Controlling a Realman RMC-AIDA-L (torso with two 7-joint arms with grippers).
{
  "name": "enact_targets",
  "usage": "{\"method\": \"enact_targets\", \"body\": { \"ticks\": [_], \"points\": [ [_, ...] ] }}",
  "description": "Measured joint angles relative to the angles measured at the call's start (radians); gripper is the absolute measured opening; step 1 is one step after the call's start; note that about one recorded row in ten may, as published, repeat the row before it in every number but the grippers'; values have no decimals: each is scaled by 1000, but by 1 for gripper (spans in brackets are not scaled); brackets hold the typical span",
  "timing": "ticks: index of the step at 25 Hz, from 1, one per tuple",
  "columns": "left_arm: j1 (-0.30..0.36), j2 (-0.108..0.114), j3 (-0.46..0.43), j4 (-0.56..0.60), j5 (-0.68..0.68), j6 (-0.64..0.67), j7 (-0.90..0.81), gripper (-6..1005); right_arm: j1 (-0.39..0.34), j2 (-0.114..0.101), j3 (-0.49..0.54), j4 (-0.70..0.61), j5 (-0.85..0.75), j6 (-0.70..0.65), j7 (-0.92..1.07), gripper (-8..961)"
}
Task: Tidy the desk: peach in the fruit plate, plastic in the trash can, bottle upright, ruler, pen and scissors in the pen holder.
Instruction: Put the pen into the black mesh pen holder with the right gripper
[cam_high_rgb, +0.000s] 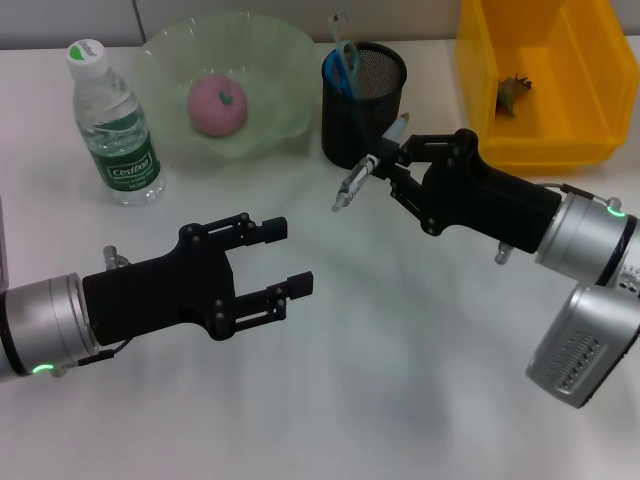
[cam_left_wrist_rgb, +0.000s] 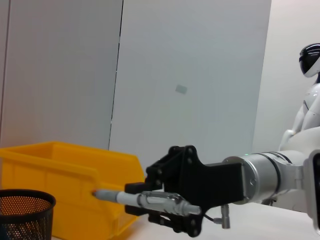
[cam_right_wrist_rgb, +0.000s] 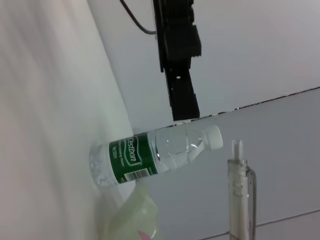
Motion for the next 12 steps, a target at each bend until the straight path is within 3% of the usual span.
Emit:
{"method": "enact_targets", "body": {
  "ticks": [12],
  "points": [
    [0, -2, 0, 0, -1, 4, 0, 676, 116, 0, 0, 1, 44, 162, 4, 126]
  ]
}}
